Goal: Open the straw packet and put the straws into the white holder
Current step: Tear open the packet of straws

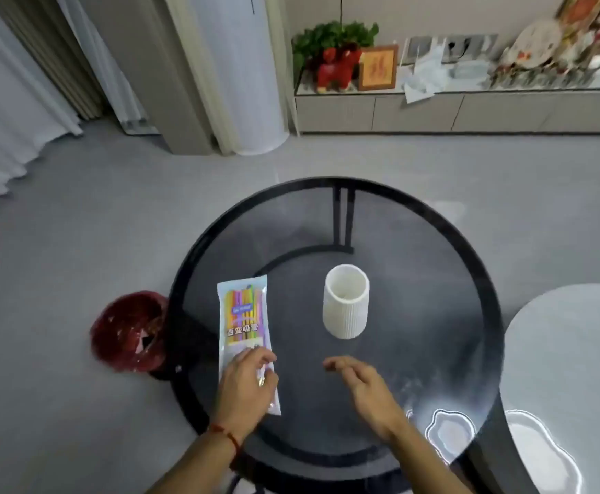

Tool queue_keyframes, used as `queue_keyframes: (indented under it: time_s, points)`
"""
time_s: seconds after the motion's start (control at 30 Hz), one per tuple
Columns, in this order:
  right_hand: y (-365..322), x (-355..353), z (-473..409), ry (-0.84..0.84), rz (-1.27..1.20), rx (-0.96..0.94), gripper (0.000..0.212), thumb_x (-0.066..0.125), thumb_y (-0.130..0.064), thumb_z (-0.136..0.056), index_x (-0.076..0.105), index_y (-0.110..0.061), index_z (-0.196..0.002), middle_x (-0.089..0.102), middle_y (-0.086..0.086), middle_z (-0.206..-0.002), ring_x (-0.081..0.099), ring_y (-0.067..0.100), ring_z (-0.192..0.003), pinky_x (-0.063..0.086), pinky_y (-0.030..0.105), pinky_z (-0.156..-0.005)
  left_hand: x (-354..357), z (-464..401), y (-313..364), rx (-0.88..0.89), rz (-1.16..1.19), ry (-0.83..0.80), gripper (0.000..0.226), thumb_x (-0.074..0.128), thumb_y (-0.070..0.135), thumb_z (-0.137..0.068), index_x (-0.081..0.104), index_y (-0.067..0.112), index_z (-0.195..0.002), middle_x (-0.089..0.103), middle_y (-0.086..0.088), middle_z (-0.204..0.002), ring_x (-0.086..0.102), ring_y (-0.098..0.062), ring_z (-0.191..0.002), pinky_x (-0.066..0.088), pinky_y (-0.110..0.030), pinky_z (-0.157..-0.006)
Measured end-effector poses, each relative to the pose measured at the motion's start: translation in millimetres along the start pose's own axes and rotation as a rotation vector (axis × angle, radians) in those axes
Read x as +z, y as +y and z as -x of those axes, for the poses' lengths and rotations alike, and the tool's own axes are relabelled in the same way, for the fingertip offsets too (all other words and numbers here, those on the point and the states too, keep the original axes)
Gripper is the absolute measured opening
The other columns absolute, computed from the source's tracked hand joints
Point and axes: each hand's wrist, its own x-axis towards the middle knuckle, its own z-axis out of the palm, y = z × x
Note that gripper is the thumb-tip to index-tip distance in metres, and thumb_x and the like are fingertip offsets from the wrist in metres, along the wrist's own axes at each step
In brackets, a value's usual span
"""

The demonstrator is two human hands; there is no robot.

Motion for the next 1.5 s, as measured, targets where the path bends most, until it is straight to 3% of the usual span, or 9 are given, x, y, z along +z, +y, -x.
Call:
queue_keyframes:
  time_s: [0.07,0.23,0.53,0.73,0.93,1.03,1.27,1.4,1.5]
  points:
    - [16.5,3.3,-20.9,0.045,-0.087,-0.019,0.034,0.044,-0.031,-0.111,0.077,-0.036,-0.111,0.071,-0.024,-0.122,0.059,-0.006,-0.119,0.040,0.010,-0.098,21.0,-19.0,-13.0,0.099,-0.110,0.099,0.019,0.070,0.021,-0.083,0.065,0.028,-0.100,0.062,0.007,-0.112,0.057,-0.019,-0.114,0.054,-0.042,-0.095]
    - [87.0,18.2,-56.4,0.214,-0.163,-0.252,0.033,0.044,-0.036,-0.109,0.075,-0.030,-0.118,0.075,-0.016,-0.120,0.067,0.006,-0.116,0.047,0.022,-0.101,80.0,-52.2,-69.9,0.095,-0.424,0.269,0.064,0.066,0.055,-0.080,0.052,0.024,-0.135,0.044,-0.008,-0.144,0.039,-0.031,-0.129,0.039,-0.053,-0.103]
    - [111.9,36.2,-53.3,0.284,0.418,-0.632,0.023,0.050,-0.023,-0.106,0.070,-0.024,-0.116,0.067,-0.016,-0.115,0.058,-0.001,-0.110,0.037,0.004,-0.094,103.1,-9.4,-130.3,0.391,-0.354,0.429,0.070,0.079,0.036,-0.075,0.049,0.020,-0.136,0.058,0.002,-0.135,0.049,-0.021,-0.120,0.050,-0.047,-0.094]
    - [110.5,55.3,-7.1,0.323,0.443,-0.425,0.029,0.051,-0.013,-0.101,0.066,-0.025,-0.123,0.067,-0.005,-0.121,0.062,0.012,-0.104,0.045,0.023,-0.080,79.4,16.8,-125.8,0.421,-0.392,0.269,0.057,0.065,0.066,-0.075,0.055,0.032,-0.119,0.052,0.016,-0.127,0.042,-0.016,-0.114,0.046,-0.034,-0.087]
    - [128.9,51.5,72.1,0.390,0.405,-0.284,0.024,0.055,-0.013,-0.098,0.069,-0.030,-0.107,0.074,-0.005,-0.111,0.069,0.010,-0.097,0.051,0.014,-0.070,52.8,36.1,-110.1,0.166,-0.470,-0.020,0.075,0.069,0.058,-0.070,0.040,0.025,-0.130,0.047,-0.014,-0.130,0.042,-0.037,-0.119,0.043,-0.041,-0.098]
    - [131.5,35.5,92.6,0.381,0.483,-0.249,0.020,0.058,-0.017,-0.097,0.072,-0.029,-0.106,0.077,-0.004,-0.107,0.072,0.013,-0.098,0.056,0.025,-0.085,44.1,32.6,-99.0,0.133,-0.516,-0.118,0.096,0.077,0.043,-0.064,0.024,0.027,-0.142,0.052,-0.015,-0.129,0.048,-0.039,-0.118,0.041,-0.044,-0.099]
    - [92.7,33.0,56.8,0.364,0.567,-0.379,0.038,0.052,-0.029,-0.107,0.061,-0.015,-0.140,0.070,0.004,-0.133,0.069,0.019,-0.115,0.054,0.036,-0.098,49.2,14.7,-92.8,0.624,-0.756,0.091,0.118,0.076,0.018,-0.067,-0.002,0.030,-0.155,0.041,-0.002,-0.135,0.040,-0.026,-0.125,0.032,-0.042,-0.103]
    - [87.2,40.1,13.7,0.293,0.297,-0.419,0.031,0.057,-0.034,-0.105,0.077,-0.010,-0.106,0.081,0.009,-0.097,0.078,0.028,-0.086,0.065,0.045,-0.069,56.8,-6.1,-90.7,0.815,-0.765,0.128,0.115,0.071,0.005,-0.071,-0.002,0.032,-0.155,0.030,0.002,-0.144,0.030,-0.024,-0.138,0.019,-0.046,-0.119]
    - [92.2,36.2,-9.6,0.282,0.115,-0.418,0.033,0.064,-0.033,-0.103,0.079,-0.007,-0.092,0.082,0.007,-0.084,0.078,0.020,-0.072,0.063,0.032,-0.059,72.9,-18.0,-78.2,0.841,-0.672,-0.016,0.107,0.066,0.020,-0.075,-0.003,0.032,-0.156,0.005,0.001,-0.163,-0.002,-0.023,-0.153,-0.002,-0.059,-0.122]
